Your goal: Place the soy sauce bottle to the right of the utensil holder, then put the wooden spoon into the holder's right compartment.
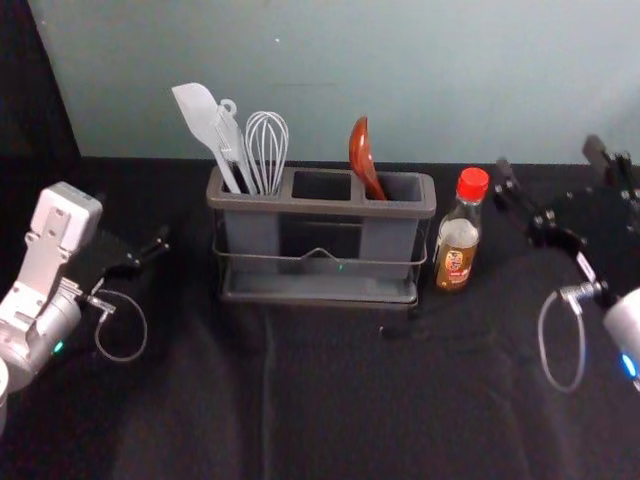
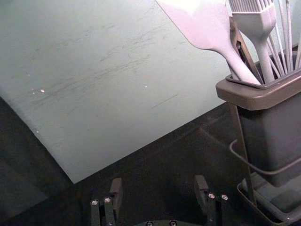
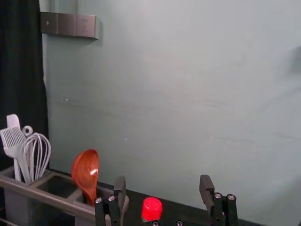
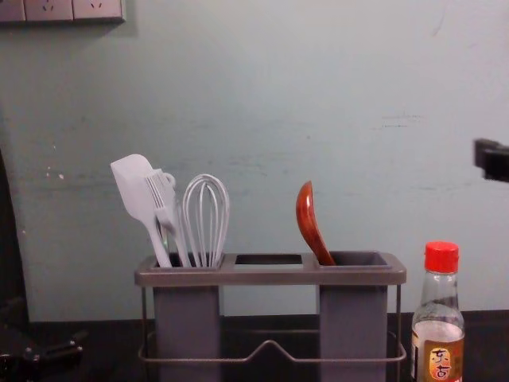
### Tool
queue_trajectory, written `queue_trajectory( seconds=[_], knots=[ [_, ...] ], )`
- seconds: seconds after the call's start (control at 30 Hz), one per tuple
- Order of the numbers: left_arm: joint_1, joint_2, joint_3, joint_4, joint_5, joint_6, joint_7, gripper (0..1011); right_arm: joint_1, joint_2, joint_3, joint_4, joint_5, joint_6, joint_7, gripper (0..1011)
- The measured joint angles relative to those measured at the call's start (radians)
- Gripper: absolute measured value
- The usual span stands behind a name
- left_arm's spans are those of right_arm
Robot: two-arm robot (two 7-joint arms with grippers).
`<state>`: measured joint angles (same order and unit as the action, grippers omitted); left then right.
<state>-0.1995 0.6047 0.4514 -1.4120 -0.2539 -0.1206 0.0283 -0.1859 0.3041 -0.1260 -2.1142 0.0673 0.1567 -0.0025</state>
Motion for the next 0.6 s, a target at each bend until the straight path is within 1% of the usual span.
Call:
queue_trajectory(
  seconds=[0.07,0.13,0.17,0.23,0.27,0.33,0.43,0.6],
  knots=[
    [0.0,0.0,0.0,0.0,0.0,0.0,0.0,1005,-0.039,-0.003,0.013,-0.009,-0.001,-0.028,-0.002,1003],
    [0.0,0.0,0.0,0.0,0.0,0.0,0.0,1005,-0.062,-0.005,0.02,-0.012,-0.001,-0.044,-0.002,1002],
    [0.0,0.0,0.0,0.0,0.0,0.0,0.0,1005,-0.082,-0.006,0.028,-0.012,0.002,-0.058,0.0,1002],
    [0.0,0.0,0.0,0.0,0.0,0.0,0.0,1005,-0.1,-0.008,0.037,-0.005,0.014,-0.07,0.009,1002],
    [0.0,0.0,0.0,0.0,0.0,0.0,0.0,1005,-0.114,-0.01,0.049,0.008,0.03,-0.079,0.021,1002],
    [0.0,0.0,0.0,0.0,0.0,0.0,0.0,1005,-0.123,-0.013,0.058,0.021,0.044,-0.085,0.03,1002],
    [0.0,0.0,0.0,0.0,0.0,0.0,0.0,1005,-0.134,-0.021,0.076,0.062,0.068,-0.094,0.051,1002],
    [0.0,0.0,0.0,0.0,0.0,0.0,0.0,1005,-0.131,-0.035,0.085,0.119,0.075,-0.1,0.063,1002]
  ],
)
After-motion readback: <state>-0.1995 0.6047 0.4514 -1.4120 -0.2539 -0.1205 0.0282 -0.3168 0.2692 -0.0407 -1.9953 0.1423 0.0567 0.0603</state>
